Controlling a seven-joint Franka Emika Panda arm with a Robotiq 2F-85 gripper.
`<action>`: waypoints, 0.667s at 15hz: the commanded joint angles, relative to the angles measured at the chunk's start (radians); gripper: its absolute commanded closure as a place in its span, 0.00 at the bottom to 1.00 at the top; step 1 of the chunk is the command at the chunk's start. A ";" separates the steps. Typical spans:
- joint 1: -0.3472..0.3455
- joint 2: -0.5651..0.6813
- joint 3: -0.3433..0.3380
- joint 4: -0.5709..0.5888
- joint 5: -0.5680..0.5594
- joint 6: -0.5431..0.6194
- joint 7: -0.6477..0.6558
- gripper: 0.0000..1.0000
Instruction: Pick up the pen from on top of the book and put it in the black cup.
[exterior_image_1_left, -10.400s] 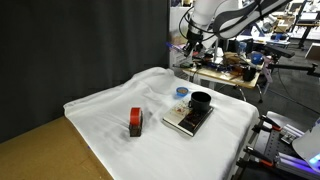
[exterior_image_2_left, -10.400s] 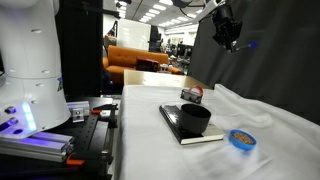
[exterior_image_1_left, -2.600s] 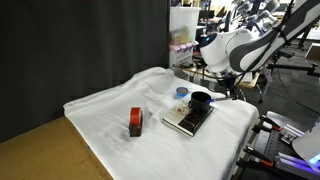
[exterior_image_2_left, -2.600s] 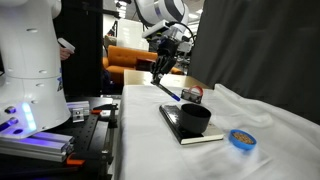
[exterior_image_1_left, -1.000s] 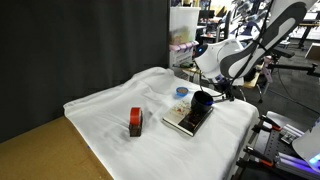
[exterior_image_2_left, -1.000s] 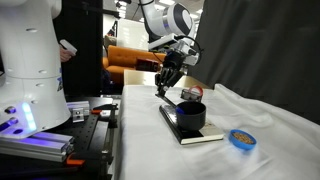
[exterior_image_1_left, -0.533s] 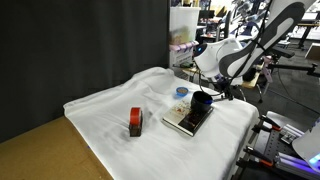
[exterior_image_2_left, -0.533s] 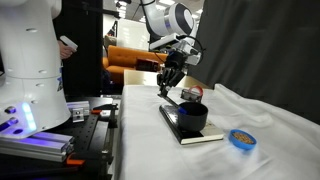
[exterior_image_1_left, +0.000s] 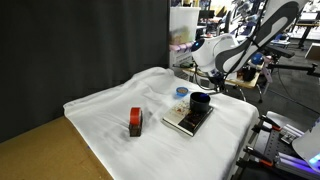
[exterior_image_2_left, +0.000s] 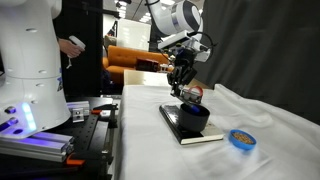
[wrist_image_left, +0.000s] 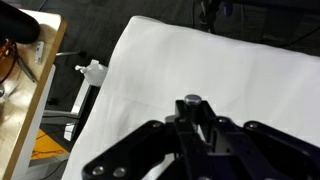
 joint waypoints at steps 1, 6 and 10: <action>-0.004 0.056 0.007 0.046 -0.024 0.017 -0.016 0.96; 0.009 0.084 0.012 0.060 -0.004 0.025 -0.002 0.57; 0.010 0.091 0.012 0.063 -0.004 0.024 -0.001 0.58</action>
